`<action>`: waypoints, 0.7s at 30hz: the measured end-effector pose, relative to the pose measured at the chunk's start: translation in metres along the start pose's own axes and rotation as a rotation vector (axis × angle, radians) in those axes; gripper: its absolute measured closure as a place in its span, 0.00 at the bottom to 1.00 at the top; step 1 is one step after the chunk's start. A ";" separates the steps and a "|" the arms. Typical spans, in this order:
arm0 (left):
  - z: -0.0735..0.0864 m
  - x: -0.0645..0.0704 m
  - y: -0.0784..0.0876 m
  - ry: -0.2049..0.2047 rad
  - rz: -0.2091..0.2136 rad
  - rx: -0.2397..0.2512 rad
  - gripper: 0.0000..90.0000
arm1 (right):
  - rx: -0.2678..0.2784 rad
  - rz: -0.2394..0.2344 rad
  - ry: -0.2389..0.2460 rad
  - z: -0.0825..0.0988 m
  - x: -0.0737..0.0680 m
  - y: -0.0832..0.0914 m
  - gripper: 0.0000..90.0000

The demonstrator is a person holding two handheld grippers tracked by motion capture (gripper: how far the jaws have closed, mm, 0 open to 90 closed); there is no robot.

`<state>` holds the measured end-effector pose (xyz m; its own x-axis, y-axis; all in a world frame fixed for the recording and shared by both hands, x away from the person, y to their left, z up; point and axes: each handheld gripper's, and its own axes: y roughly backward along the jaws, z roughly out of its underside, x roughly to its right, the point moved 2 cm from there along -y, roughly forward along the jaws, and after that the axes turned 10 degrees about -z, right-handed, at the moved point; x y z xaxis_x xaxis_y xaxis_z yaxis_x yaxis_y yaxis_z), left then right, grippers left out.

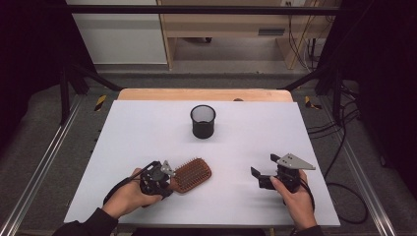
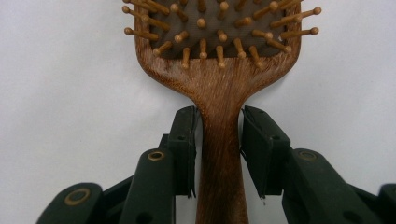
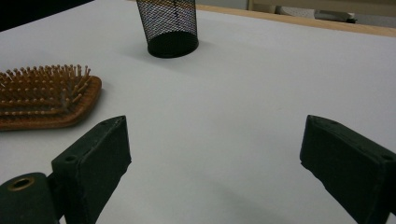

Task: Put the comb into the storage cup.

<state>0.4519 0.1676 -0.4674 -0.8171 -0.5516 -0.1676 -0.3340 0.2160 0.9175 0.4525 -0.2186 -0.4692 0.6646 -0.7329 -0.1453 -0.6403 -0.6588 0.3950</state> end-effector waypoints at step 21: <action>0.001 0.006 0.001 -0.030 -0.028 0.023 0.81 | 0.000 -0.003 -0.002 0.000 0.000 0.000 0.10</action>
<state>0.4461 0.1651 -0.4677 -0.8209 -0.5332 -0.2047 -0.3677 0.2192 0.9037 0.4524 -0.2184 -0.4690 0.6660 -0.7310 -0.1484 -0.6379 -0.6613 0.3946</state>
